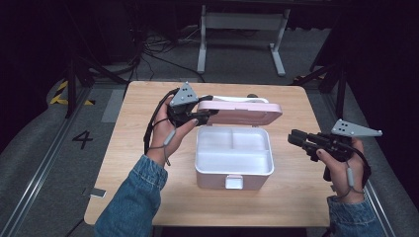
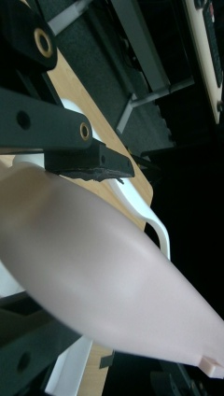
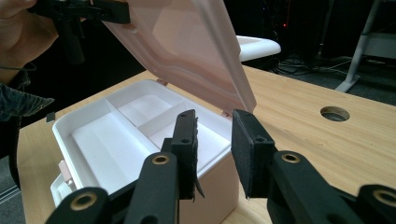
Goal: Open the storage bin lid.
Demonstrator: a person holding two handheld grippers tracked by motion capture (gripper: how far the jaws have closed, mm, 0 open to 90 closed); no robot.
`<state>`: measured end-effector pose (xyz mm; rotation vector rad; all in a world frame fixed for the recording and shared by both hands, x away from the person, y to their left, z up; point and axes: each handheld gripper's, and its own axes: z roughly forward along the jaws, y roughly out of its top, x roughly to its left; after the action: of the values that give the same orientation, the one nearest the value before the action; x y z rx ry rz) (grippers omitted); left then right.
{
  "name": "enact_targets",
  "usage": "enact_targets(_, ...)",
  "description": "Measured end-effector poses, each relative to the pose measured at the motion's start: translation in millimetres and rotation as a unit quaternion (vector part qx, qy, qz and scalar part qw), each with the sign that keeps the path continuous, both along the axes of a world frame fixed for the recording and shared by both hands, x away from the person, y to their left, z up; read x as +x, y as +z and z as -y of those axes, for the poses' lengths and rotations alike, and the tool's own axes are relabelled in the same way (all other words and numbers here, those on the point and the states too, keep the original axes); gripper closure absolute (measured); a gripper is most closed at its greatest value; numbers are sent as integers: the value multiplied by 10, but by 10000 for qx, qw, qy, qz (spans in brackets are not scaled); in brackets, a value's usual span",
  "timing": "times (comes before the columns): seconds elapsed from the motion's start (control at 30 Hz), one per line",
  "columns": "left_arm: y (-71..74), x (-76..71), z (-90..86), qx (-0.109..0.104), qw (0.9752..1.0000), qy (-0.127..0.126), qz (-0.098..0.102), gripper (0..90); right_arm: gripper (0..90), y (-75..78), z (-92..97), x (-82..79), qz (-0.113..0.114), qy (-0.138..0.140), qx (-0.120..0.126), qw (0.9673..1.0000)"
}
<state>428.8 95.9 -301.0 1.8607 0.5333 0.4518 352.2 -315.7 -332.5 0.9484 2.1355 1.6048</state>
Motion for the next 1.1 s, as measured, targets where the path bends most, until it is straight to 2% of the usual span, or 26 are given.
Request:
enact_targets(0.13,1,90,14,-38,9999,129,16,564,720,-24,11,20,-55,40,122,9999)
enact_targets(0.4,-10,273,60,-13,9993,363,60,551,702,-59,26,52,-95,50,97,9999)
enact_targets(0.5,-17,365,79,42,9992,400,70,546,700,-70,44,62,-152,70,223,9996)
enact_targets(0.83,-91,613,65,-210,9989,363,-209,546,685,-107,100,98,-202,-2,254,9995)
enact_targets(1.0,-145,722,87,-228,9984,373,-359,522,681,-142,101,122,-300,-12,327,9990)
enact_targets(1.1,-163,760,99,-218,9982,384,-405,510,678,-157,102,136,-278,-21,309,9991)
